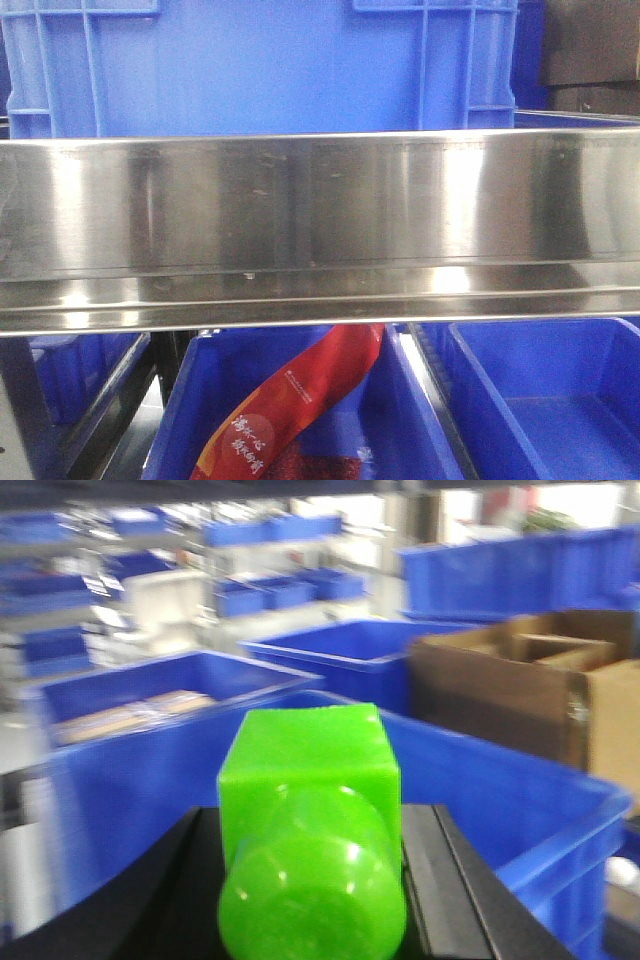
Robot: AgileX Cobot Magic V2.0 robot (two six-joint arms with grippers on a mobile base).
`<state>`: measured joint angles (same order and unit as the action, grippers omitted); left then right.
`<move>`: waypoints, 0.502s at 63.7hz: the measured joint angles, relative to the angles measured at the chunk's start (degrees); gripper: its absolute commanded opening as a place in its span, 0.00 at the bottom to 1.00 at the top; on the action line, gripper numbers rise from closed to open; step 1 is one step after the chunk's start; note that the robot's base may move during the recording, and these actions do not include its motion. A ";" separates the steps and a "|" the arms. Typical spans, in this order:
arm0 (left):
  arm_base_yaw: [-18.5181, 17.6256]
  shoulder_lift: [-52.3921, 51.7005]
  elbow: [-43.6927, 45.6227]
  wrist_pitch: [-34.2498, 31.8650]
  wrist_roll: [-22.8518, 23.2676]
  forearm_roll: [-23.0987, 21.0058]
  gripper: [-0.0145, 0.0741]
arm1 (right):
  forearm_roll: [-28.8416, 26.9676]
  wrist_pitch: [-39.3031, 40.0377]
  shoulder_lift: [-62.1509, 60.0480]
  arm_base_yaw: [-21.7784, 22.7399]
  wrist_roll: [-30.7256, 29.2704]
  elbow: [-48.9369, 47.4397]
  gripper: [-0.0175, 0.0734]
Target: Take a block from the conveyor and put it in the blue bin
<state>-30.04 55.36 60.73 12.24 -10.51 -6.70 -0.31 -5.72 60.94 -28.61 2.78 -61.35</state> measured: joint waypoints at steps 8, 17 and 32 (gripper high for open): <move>-1.97 9.61 6.28 -1.10 0.00 0.04 0.04 | 0.00 3.97 5.10 -2.42 0.00 -2.24 0.01; -2.08 19.20 13.20 -2.05 0.00 0.04 0.04 | 0.00 7.80 11.00 -3.25 0.00 -4.16 0.01; -2.08 25.56 15.62 -2.06 0.00 0.04 0.04 | 0.00 7.45 16.89 -3.49 0.00 -6.33 0.20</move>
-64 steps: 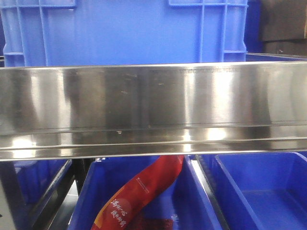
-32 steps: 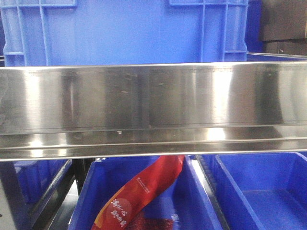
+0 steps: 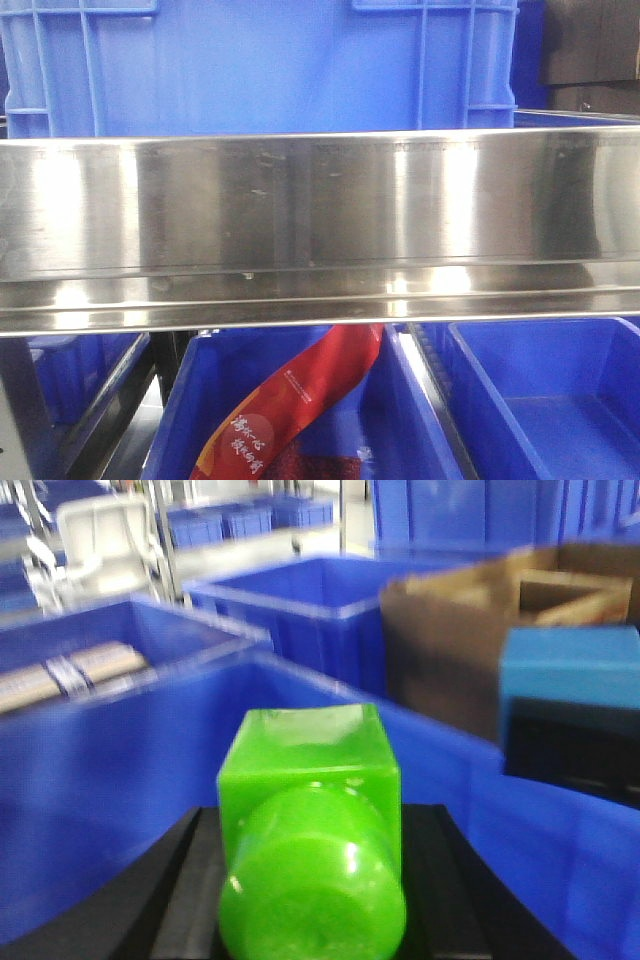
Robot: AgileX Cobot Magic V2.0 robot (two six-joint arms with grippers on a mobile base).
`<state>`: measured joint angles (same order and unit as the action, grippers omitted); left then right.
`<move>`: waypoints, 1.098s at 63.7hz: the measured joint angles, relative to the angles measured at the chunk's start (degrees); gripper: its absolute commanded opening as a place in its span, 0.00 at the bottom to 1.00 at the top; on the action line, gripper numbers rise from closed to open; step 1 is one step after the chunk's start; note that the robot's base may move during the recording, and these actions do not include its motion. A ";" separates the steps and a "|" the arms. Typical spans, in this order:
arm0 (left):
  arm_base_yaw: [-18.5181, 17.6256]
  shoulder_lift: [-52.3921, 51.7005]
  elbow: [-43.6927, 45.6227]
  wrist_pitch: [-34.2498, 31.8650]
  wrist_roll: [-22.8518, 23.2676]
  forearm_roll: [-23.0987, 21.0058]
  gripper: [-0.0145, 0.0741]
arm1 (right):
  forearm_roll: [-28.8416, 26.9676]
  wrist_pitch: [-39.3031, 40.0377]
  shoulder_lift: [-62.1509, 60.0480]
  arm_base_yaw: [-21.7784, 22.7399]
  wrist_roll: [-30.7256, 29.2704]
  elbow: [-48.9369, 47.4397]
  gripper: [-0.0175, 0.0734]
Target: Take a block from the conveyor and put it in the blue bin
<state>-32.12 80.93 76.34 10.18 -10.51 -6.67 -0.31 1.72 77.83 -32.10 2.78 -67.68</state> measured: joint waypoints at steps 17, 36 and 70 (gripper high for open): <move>0.00 0.77 0.09 1.17 0.00 0.00 0.47 | 0.00 -1.12 1.39 0.00 0.00 -0.43 0.66; 0.00 0.77 0.09 4.09 0.00 0.00 0.66 | 0.00 -2.73 1.39 0.00 0.00 -0.43 0.68; 1.55 -0.73 0.09 4.86 0.00 -0.11 0.04 | -0.63 -4.17 -0.92 0.22 0.00 -0.47 0.01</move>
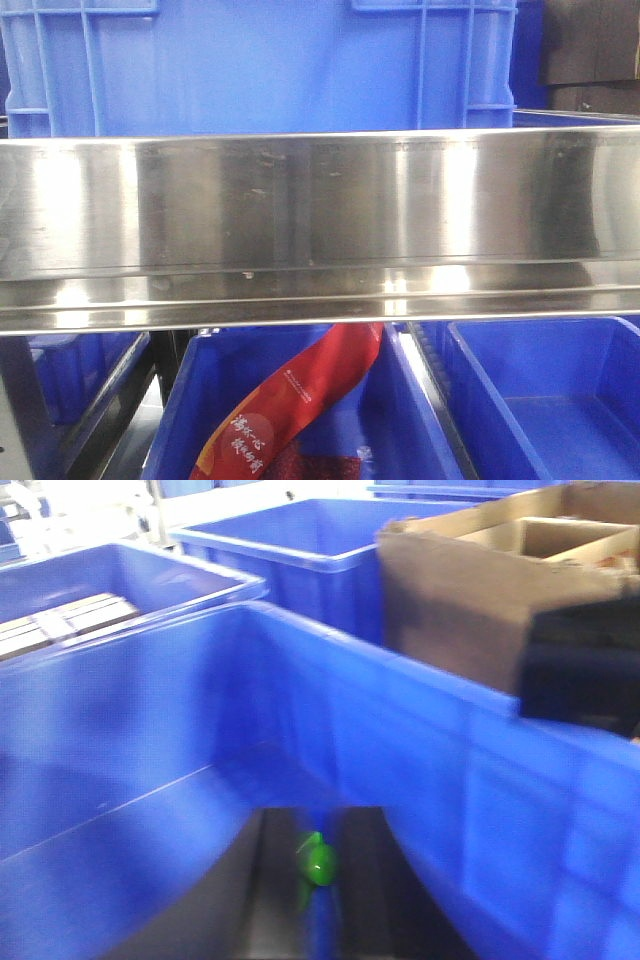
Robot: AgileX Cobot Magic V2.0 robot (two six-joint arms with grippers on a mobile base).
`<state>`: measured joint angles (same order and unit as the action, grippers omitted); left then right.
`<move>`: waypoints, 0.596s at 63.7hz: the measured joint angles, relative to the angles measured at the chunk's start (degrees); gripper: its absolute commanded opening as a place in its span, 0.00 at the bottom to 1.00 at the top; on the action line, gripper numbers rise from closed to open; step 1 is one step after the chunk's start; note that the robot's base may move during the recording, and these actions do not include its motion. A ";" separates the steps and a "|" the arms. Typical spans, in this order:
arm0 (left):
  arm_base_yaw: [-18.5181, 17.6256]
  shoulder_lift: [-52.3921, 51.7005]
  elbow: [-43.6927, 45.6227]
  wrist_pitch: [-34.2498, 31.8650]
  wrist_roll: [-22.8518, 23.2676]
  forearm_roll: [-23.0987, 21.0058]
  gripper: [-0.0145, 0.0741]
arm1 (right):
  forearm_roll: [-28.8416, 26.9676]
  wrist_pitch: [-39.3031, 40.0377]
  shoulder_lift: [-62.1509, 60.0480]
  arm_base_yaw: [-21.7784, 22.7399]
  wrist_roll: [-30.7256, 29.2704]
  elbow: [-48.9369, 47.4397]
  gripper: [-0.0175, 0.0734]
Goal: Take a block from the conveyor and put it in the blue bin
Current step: 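Open both grippers to release the blocks into the bins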
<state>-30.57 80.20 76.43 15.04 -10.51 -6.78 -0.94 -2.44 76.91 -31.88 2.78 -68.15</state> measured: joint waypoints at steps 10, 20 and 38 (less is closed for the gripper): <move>2.82 -3.84 -0.12 1.06 0.00 -0.22 0.04 | -0.73 -0.23 -3.41 3.20 0.00 0.00 0.01; 6.74 -10.62 -3.95 0.96 0.00 -1.11 0.04 | -1.01 -0.23 -8.39 8.04 0.00 0.43 0.01; 13.57 -26.93 -21.48 -2.98 0.00 -6.36 0.04 | -1.11 -0.23 -18.76 13.19 0.00 12.48 0.01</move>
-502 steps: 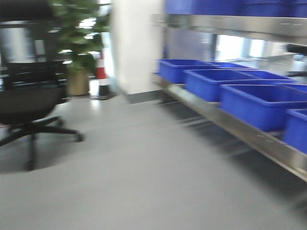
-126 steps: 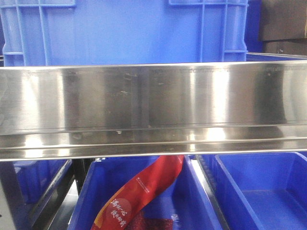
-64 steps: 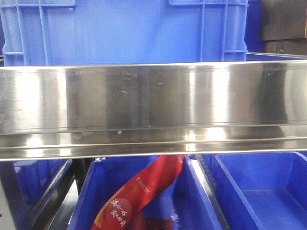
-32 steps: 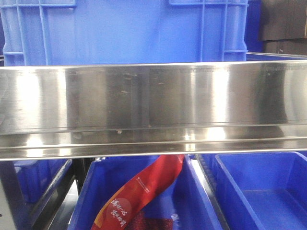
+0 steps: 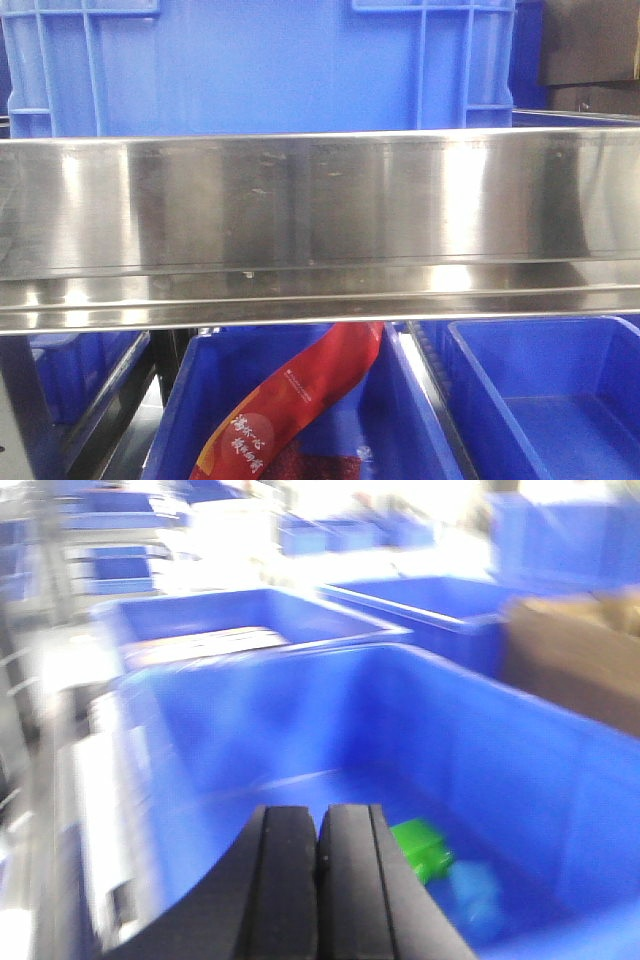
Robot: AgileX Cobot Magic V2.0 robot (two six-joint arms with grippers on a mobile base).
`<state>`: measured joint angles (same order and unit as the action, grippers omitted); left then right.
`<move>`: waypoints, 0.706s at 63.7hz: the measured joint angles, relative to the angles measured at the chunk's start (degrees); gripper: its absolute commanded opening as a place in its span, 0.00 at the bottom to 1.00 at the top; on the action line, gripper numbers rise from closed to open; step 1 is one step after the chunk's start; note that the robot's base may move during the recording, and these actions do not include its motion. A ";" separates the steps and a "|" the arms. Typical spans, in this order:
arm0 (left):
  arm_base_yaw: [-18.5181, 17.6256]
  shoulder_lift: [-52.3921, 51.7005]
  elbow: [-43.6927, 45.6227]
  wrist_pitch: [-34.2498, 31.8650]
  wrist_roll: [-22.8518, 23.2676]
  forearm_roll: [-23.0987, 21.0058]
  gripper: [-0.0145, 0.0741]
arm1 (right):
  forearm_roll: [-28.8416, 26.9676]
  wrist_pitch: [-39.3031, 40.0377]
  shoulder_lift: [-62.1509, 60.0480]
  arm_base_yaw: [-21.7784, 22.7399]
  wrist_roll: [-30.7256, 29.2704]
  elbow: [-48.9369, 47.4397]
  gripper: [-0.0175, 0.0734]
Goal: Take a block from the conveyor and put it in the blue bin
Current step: 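Open both grippers to release the blocks into the bins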
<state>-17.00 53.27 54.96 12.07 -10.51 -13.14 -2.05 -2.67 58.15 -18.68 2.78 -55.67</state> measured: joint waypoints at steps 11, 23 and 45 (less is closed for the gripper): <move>5.31 -12.33 -12.21 -0.78 0.00 -0.83 0.04 | 0.00 0.24 -9.36 1.65 0.00 11.06 0.01; 10.20 -26.02 -23.20 -0.03 0.00 -0.99 0.04 | 0.00 0.46 -18.89 3.02 0.00 23.59 0.01; 13.65 -43.47 -32.25 4.68 0.00 2.00 0.04 | 0.00 -0.11 -34.95 3.15 0.00 33.42 0.01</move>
<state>-3.35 9.80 22.70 16.75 -10.51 -11.13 -2.05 -2.78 23.20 -15.54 2.78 -22.25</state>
